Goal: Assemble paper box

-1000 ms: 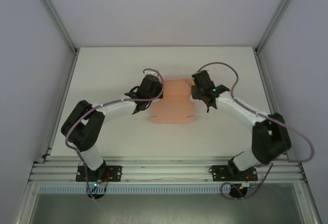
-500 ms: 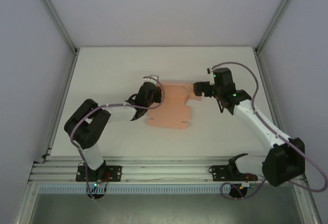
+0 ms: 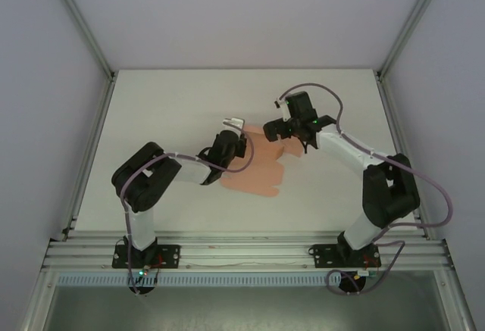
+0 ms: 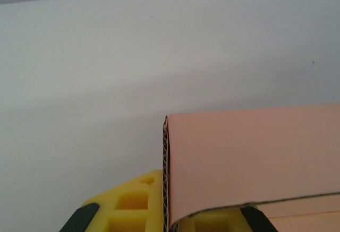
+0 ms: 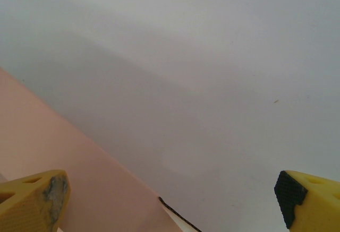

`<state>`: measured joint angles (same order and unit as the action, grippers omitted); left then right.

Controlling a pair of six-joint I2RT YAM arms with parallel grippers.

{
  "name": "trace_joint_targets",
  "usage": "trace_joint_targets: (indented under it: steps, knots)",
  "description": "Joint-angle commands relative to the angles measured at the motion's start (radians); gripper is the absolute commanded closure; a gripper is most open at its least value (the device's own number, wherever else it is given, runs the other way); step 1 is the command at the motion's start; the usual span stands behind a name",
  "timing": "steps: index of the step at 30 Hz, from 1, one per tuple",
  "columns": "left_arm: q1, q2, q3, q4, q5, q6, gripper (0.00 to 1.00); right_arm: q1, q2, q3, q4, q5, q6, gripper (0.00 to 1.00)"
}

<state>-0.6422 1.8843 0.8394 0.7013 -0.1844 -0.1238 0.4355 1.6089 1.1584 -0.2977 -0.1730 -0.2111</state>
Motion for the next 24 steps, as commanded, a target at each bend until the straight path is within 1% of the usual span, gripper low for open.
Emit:
trace_joint_targets:
  steps: [1, 6, 9, 12, 15, 16, 17, 19, 24]
  knots:
    - [-0.007, 0.007, -0.011, 0.054, -0.052, 0.029, 1.00, -0.004, -0.005, 0.003, 0.011, 0.034, -0.016, 0.00]
    - [-0.007, 0.012, -0.035, 0.090, -0.058, 0.015, 1.00, -0.004, 0.025, -0.066, 0.013, 0.111, -0.012, 0.00]
    - [-0.007, 0.016, -0.034, 0.083, -0.055, 0.010, 1.00, 0.003, 0.049, -0.081, -0.010, 0.095, 0.001, 0.00]
    - [-0.007, 0.018, -0.030, 0.073, -0.065, 0.003, 1.00, 0.026, 0.064, -0.113, 0.019, 0.061, 0.015, 0.00]
    - [-0.006, 0.018, -0.030, 0.066, -0.072, 0.006, 1.00, 0.060, 0.076, -0.094, -0.021, 0.095, 0.027, 0.00]
    - [-0.007, 0.018, -0.031, 0.065, -0.075, 0.009, 1.00, 0.062, 0.072, -0.082, -0.040, 0.073, 0.041, 0.00]
    - [-0.006, 0.018, -0.034, 0.063, -0.075, 0.010, 1.00, 0.062, 0.063, -0.070, -0.055, 0.059, 0.065, 0.00]
    - [-0.006, 0.018, -0.041, 0.061, -0.080, 0.009, 1.00, 0.062, 0.026, -0.067, -0.045, 0.075, 0.110, 0.00]
    - [-0.006, 0.018, -0.057, 0.072, -0.086, -0.005, 1.00, 0.051, -0.109, -0.090, 0.011, 0.222, 0.177, 0.00]
